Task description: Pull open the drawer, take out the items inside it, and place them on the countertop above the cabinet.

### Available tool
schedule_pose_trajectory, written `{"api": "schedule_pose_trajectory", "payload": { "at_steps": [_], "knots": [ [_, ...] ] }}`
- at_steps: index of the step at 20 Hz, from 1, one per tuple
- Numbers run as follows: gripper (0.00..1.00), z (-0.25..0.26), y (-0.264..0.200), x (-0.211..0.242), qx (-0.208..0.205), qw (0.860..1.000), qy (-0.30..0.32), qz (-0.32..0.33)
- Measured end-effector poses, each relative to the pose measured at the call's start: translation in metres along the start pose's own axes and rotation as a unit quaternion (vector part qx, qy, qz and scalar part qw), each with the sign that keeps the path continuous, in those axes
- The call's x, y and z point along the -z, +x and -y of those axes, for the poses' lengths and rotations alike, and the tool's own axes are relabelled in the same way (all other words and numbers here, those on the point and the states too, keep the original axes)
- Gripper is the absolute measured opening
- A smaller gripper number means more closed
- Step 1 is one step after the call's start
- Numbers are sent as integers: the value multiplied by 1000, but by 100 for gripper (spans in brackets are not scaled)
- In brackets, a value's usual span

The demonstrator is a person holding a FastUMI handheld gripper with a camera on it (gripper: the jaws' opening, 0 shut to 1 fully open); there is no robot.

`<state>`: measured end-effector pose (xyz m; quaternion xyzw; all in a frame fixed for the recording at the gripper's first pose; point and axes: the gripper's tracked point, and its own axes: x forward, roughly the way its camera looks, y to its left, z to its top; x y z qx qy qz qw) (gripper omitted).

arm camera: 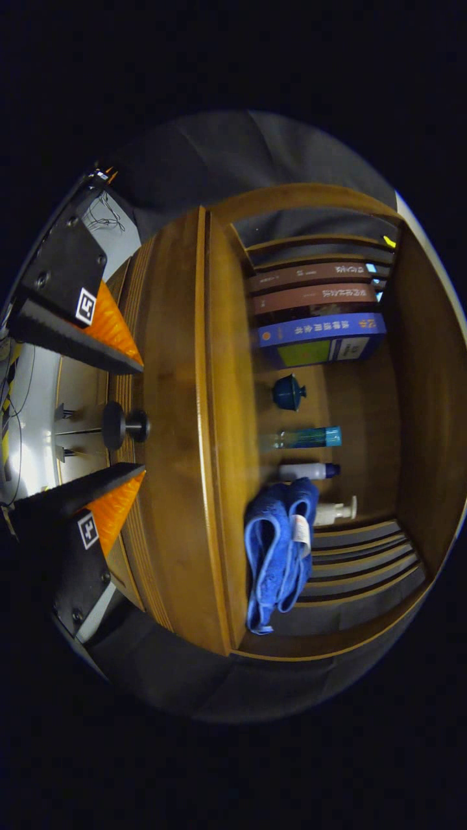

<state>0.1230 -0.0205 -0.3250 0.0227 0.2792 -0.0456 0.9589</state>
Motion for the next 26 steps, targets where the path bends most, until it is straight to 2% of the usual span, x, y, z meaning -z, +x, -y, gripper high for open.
{"api": "schedule_pose_trajectory", "payload": {
  "at_steps": [1, 6, 8, 9, 12, 17, 26],
  "knots": [
    [86, 0, 5, 4, -2, 1000, 2, -5],
    [50, 3, 15, 13, -2, 1000, 1, -12],
    [44, 3, 14, 14, 2, 1000, -13, -12],
    [35, 3, 15, 13, 5, 1000, -23, -14],
    [35, 4, 14, 13, 9, 999, -30, -7],
    [35, 4, 6, 18, 6, 999, -22, -44],
    [35, 4, -80, 55, -8, 996, -21, -82]
  ]
}}
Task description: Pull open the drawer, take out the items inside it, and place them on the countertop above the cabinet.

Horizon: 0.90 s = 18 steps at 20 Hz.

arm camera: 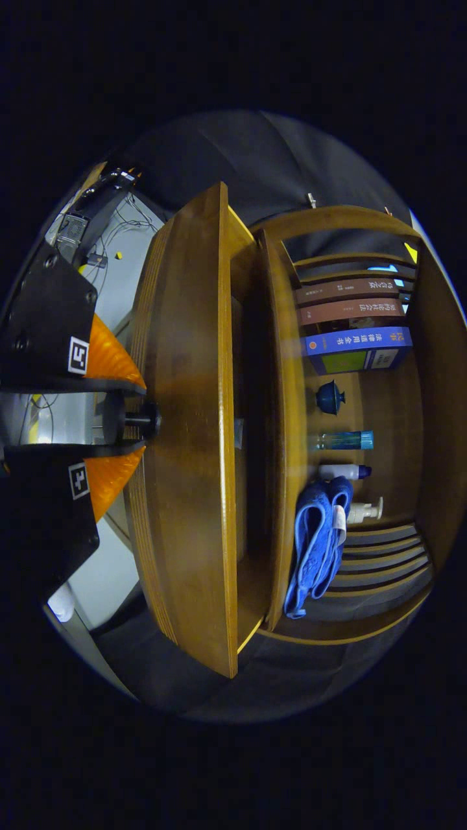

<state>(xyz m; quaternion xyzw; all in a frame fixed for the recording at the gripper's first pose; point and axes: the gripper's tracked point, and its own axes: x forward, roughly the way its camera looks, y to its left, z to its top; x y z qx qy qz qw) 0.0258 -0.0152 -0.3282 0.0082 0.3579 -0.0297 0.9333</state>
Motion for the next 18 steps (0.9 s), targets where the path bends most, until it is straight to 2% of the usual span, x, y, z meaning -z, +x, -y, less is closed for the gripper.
{"api": "schedule_pose_trajectory", "payload": {
  "at_steps": [9, 12, 18],
  "knots": [
    [34, -2, -65, 47, -12, 999, 4, -39],
    [34, -1, -76, 65, -14, 998, 4, -56],
    [35, 0, -81, 69, -11, 999, 8, -53]
  ]
}}
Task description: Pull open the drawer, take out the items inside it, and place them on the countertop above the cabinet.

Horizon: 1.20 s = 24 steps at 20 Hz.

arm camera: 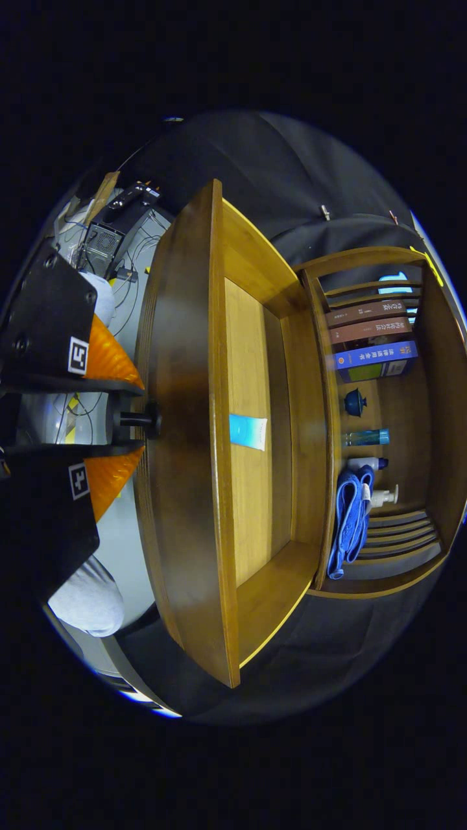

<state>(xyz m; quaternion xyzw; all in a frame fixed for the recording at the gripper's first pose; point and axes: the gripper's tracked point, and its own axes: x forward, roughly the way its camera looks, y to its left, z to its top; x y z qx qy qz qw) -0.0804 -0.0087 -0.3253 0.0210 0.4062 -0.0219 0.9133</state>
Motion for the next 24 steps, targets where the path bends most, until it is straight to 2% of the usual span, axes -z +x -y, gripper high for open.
{"api": "schedule_pose_trajectory", "payload": {
  "at_steps": [1, 2, 6, 9, 14, 18, 24],
  "knots": [
    [38, -1, -2, -1, 0, 1000, 1, 3],
    [46, -1, -7, -5, 2, 1000, 2, 10],
    [98, -2, -30, -15, 9, 1000, -5, 14],
    [100, -5, -55, -31, 3, 1000, -1, 7],
    [100, 1, -70, -97, 9, 999, 9, 52],
    [99, 2, -31, -123, 0, 1000, 17, 11],
    [100, 1, 52, -126, 2, 997, 3, -83]
  ]
}}
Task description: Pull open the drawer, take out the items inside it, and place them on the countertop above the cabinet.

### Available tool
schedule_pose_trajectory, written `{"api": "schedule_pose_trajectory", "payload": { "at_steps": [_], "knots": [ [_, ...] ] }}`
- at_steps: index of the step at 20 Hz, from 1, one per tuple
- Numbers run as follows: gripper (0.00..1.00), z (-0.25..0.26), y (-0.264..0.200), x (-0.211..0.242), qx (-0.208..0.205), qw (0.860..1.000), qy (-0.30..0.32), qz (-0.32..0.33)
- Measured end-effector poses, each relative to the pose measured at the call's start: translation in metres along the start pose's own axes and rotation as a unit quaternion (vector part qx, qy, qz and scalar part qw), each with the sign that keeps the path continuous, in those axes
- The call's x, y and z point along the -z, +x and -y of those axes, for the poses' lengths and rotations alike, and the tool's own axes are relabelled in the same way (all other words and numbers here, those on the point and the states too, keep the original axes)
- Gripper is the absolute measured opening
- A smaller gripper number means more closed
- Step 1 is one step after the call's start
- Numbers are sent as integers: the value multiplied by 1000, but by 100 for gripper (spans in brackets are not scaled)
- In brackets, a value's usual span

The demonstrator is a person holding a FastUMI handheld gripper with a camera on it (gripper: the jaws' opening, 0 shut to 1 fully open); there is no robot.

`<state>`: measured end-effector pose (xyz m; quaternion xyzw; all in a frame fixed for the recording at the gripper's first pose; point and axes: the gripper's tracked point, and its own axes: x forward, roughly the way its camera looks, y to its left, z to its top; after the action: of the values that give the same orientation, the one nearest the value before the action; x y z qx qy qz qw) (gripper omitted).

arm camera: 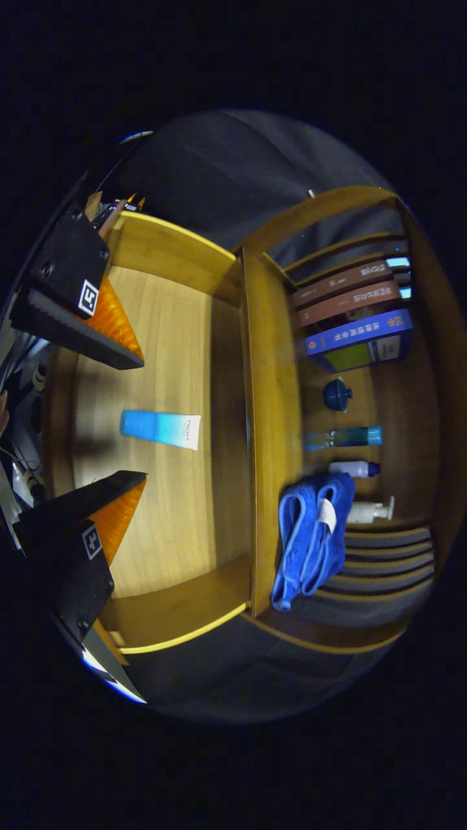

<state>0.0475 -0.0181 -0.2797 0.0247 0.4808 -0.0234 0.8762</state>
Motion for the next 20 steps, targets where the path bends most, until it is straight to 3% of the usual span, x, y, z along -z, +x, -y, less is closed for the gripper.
{"api": "schedule_pose_trajectory", "payload": {
  "at_steps": [4, 9, 15, 20],
  "knots": [
    [100, 2, 48, 11, 3, 997, 12, -82],
    [97, 8, 75, 32, 16, 987, 25, -156],
    [87, 10, 89, 39, 33, 984, 12, -175],
    [45, 11, 92, 40, 32, 984, -3, -177]
  ]
}}
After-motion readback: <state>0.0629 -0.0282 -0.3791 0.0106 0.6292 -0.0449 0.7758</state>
